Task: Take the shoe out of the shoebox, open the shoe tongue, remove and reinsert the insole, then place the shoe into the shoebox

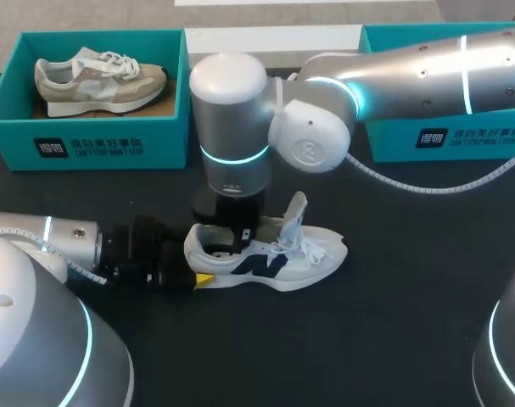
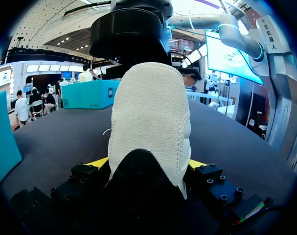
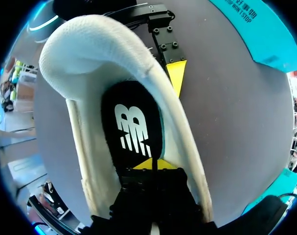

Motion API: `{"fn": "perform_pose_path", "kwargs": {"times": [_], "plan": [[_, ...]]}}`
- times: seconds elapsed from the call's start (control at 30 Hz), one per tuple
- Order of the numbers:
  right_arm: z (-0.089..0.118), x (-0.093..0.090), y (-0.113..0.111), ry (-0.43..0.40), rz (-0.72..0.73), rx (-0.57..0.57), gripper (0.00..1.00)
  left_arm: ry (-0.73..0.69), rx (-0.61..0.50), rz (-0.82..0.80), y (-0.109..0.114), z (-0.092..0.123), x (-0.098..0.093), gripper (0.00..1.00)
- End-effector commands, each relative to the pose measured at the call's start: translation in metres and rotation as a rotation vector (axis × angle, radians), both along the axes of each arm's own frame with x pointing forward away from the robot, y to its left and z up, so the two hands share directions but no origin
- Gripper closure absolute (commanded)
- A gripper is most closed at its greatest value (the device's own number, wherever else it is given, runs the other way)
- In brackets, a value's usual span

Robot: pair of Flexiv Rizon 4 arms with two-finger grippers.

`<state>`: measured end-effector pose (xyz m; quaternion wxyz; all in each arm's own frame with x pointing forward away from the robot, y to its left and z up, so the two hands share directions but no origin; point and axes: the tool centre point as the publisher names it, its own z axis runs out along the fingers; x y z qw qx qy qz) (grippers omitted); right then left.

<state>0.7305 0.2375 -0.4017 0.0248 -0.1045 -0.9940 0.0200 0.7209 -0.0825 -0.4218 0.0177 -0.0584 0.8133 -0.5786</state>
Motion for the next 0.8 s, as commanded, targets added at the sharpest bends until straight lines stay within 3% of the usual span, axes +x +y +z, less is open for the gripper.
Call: {"fn": "perform_pose_path", "kwargs": {"times": [0.03,0.4,0.8], "plan": [[0.018,-0.018,-0.009,-0.05,-0.031,-0.017,1.0,0.0,0.001,0.003,0.001,-0.003,0.0,1.0],[0.082,-0.008,-0.037,-0.217,-0.097,-0.054,1.0,0.0,0.001,0.003,0.001,-0.003,0.0,1.0],[0.069,0.008,-0.006,-0.188,0.045,-0.008,1.0,0.0,0.001,0.003,0.001,-0.003,0.0,1.0]]}}
